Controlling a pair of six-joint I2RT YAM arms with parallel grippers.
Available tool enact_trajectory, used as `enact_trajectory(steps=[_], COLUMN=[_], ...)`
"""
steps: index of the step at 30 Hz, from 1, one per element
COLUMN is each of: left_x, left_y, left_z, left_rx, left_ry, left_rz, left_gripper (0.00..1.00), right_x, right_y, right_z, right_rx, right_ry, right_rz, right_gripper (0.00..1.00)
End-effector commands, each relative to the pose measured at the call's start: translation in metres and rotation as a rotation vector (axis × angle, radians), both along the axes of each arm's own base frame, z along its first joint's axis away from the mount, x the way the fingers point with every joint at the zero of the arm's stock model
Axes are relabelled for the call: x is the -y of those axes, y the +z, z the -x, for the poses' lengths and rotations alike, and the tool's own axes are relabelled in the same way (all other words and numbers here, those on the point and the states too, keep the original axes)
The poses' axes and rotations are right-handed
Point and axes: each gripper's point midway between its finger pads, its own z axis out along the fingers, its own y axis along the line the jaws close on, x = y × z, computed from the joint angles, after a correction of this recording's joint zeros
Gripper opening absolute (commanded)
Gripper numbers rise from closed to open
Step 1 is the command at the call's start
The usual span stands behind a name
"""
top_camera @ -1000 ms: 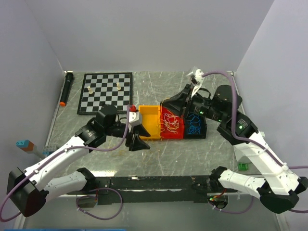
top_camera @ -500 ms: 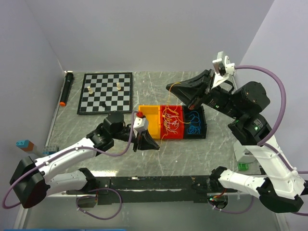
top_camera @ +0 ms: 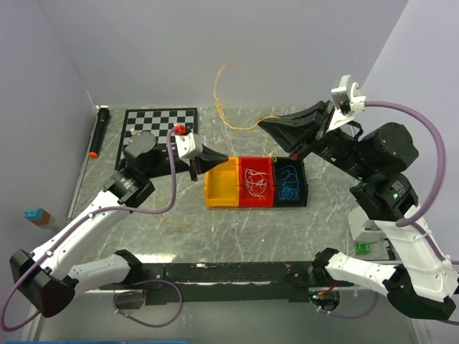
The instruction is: Untangle the cables
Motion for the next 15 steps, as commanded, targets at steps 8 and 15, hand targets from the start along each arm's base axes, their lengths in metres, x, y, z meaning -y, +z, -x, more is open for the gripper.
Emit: enact_trajectory(steps=[8, 15], left_x=[0.003, 0.014], left_y=[0.002, -0.017], left_z=[-0.03, -0.041], left_rx=[0.1, 0.084], left_ry=[0.089, 0.07], left_rz=[-0.01, -0.023], left_gripper=[0.01, 0.01], right_x=[-0.023, -0.029], right_y=[-0.067, -0.089], right_z=[-0.061, -0.082], right_rx=[-0.117, -0.177], right_ry=[-0.11, -0.106], right_rz=[0.117, 0.104], right_gripper=[0.0, 0.0])
